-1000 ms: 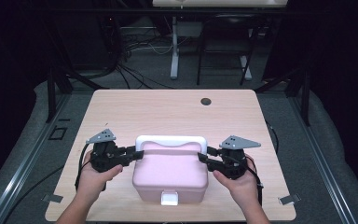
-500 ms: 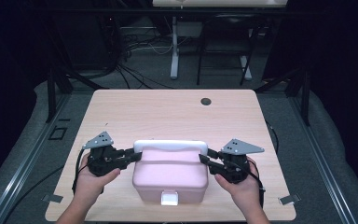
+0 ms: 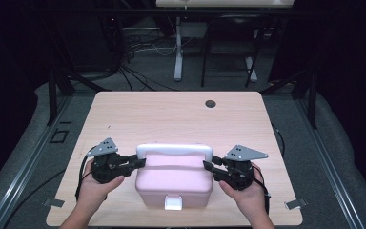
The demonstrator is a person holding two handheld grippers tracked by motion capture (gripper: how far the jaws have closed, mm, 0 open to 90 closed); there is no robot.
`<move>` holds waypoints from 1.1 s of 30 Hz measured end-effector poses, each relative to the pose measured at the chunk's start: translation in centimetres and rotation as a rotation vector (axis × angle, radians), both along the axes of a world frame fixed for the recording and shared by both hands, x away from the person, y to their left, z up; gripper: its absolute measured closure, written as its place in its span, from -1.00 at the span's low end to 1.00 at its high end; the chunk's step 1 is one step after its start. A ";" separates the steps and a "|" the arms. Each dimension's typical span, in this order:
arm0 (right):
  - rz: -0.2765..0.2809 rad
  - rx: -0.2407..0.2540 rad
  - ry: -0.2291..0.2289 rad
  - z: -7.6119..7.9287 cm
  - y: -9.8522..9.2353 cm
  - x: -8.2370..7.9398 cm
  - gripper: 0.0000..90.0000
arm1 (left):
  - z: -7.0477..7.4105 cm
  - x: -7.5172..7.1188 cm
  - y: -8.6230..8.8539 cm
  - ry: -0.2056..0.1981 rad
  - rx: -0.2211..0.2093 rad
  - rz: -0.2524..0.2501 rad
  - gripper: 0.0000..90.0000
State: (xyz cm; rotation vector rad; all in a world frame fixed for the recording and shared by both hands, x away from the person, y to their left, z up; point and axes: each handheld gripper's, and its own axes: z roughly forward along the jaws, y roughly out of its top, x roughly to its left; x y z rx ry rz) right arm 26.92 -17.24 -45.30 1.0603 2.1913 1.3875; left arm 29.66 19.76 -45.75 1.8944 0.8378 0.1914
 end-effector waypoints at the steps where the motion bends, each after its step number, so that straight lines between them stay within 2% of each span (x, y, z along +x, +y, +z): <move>1: -0.001 -0.003 0.007 0.0 0.0 0.0 0.50 | 0.0 0.0 0.0 0.000 0.000 0.000 0.60; 9: -0.007 0.007 0.003 -0.3 -0.2 0.0 0.62 | -0.1 -0.2 0.0 -0.010 -0.001 0.001 0.63; 24: -0.007 0.008 0.007 -0.1 -0.1 -0.3 0.63 | 0.1 -0.4 0.1 0.005 0.001 -0.001 0.64; 33: -0.012 0.025 -0.003 0.3 -0.2 -0.2 0.63 | 0.7 -0.2 0.1 -0.004 -0.009 0.002 0.64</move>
